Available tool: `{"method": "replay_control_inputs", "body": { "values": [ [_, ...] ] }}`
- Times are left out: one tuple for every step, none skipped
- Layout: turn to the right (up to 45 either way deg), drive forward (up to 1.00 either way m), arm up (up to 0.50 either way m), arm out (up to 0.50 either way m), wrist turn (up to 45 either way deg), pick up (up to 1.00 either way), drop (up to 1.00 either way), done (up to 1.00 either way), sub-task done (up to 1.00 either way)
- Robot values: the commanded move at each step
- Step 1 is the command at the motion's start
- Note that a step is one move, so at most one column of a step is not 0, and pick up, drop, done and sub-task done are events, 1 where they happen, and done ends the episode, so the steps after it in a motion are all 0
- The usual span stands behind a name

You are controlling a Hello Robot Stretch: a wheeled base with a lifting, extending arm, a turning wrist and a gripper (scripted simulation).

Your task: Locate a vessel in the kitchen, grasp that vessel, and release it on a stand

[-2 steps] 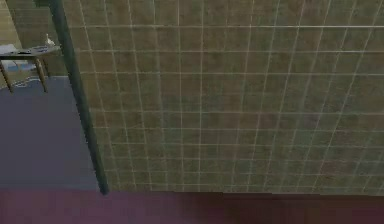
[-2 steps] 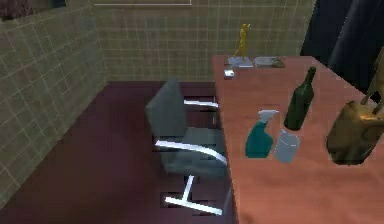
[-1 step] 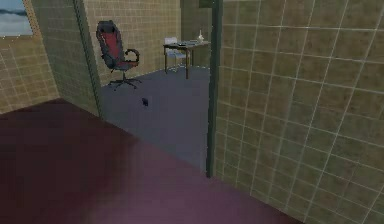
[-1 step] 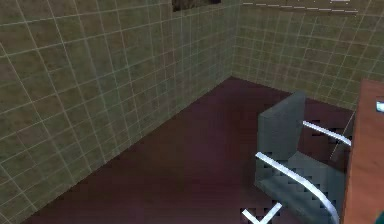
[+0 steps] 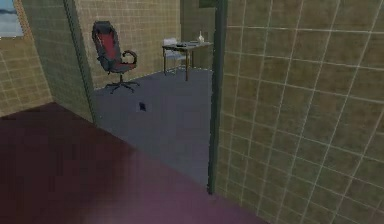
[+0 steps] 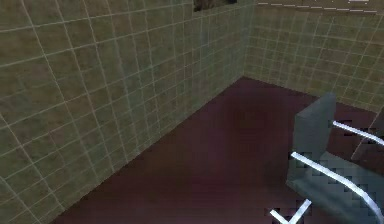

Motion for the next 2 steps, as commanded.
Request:
{"method": "replay_control_inputs", "body": {
  "values": [
    [-45.0,0.0,0.0,0.0,0.0,0.0,0.0,0.0,0.0],
    [-39.0,0.0,0.0,0.0,0.0,0.0,0.0,0.0,0.0]
  ]
}}
